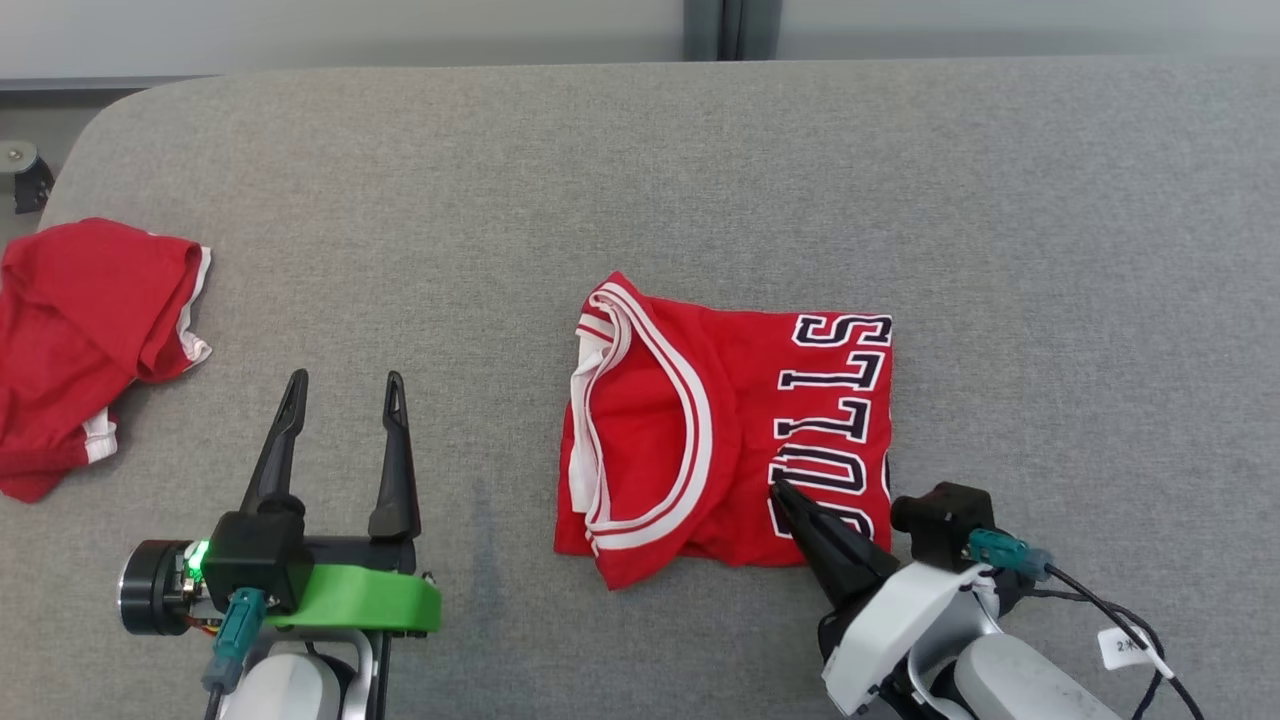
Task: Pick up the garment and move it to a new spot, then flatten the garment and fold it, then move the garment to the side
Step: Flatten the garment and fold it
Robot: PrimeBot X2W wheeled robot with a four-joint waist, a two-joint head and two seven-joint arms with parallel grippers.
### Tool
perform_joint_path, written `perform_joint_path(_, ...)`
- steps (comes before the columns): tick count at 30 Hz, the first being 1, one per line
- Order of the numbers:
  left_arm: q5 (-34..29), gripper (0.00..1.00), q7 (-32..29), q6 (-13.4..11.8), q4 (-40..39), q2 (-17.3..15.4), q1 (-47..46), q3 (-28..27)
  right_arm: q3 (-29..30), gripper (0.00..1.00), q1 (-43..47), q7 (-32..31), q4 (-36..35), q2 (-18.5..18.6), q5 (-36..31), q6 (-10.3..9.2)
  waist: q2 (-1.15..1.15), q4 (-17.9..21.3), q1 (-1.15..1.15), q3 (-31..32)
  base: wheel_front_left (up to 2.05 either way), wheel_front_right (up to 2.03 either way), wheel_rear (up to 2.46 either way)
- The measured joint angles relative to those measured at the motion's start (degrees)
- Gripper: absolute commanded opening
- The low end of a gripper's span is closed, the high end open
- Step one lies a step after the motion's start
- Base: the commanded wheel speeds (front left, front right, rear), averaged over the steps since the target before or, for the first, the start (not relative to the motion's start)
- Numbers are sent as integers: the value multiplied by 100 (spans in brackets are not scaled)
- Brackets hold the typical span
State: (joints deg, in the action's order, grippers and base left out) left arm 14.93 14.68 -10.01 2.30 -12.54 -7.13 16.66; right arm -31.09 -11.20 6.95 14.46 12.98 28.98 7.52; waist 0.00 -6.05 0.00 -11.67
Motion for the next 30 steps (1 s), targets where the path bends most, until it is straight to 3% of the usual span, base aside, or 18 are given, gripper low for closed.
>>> perform_joint_path(11, 1, 100, 13, 52, 110, 90, -87, -1, -1073, 0, -1064, 427, 1414, -155, 661, 0, 0, -253, 0, -130, 0, 0, 0)
perform_joint_path(26, -88, 100, 29, 145, 78, 186, -178, -82, -2243, 0, -2118, 702, 1792, -253, 1166, 0, 0, -294, 0, -272, 0, 0, 0)
perform_joint_path(30, -107, 100, 29, 188, 70, 221, -227, -105, -2705, 0, -2302, 506, 2012, -339, 1377, 0, 0, -310, 0, -327, 0, 0, 0)
